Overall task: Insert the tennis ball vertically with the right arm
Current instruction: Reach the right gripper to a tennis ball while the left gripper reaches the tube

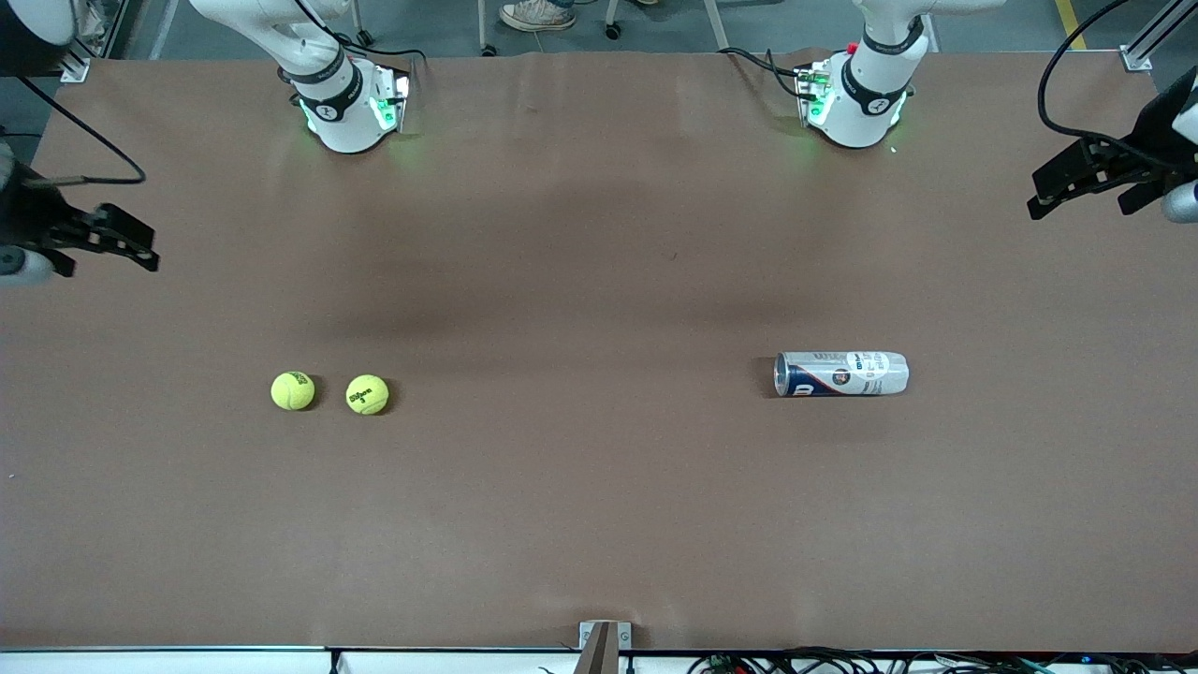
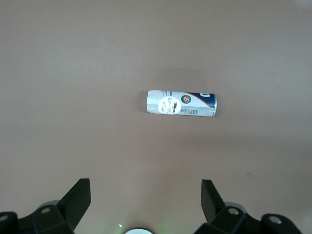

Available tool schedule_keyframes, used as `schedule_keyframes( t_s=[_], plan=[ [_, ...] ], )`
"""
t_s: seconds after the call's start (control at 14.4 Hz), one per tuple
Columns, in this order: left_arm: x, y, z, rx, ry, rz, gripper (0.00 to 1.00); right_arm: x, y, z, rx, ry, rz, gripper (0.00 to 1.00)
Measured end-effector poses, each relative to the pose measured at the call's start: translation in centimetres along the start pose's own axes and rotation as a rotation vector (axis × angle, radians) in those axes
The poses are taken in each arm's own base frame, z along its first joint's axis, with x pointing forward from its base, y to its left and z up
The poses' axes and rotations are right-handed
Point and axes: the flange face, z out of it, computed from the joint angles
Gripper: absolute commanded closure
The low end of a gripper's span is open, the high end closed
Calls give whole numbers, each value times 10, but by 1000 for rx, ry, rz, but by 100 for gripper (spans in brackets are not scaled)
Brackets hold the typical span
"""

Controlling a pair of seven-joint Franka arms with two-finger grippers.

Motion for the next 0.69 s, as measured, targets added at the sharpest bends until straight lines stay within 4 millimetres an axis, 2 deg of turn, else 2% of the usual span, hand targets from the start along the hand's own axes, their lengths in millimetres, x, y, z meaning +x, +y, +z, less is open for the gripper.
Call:
schedule_keyframes(
  t_s=[0.07, 0.21, 0.35, 0.42, 0.56, 0.69],
  plan=[
    [2, 2, 8, 3, -13, -38, 0, 3, -6, 23, 2, -1, -12, 0],
    [8, 10, 31, 9, -36, -116, 0, 7, -20, 83, 26, 30, -24, 0],
    [14, 16, 57, 18, -53, -205, 0, 3, -36, 144, 52, 60, -30, 0],
    [17, 17, 70, 23, -54, -253, 0, 0, -47, 166, 58, 74, -34, 0],
    [22, 21, 98, 52, -40, -355, 0, -1, -72, 195, 64, 80, -9, 0],
    [25, 37, 129, 106, -3, -454, 0, 6, -103, 213, 66, 67, 18, 0]
  ],
)
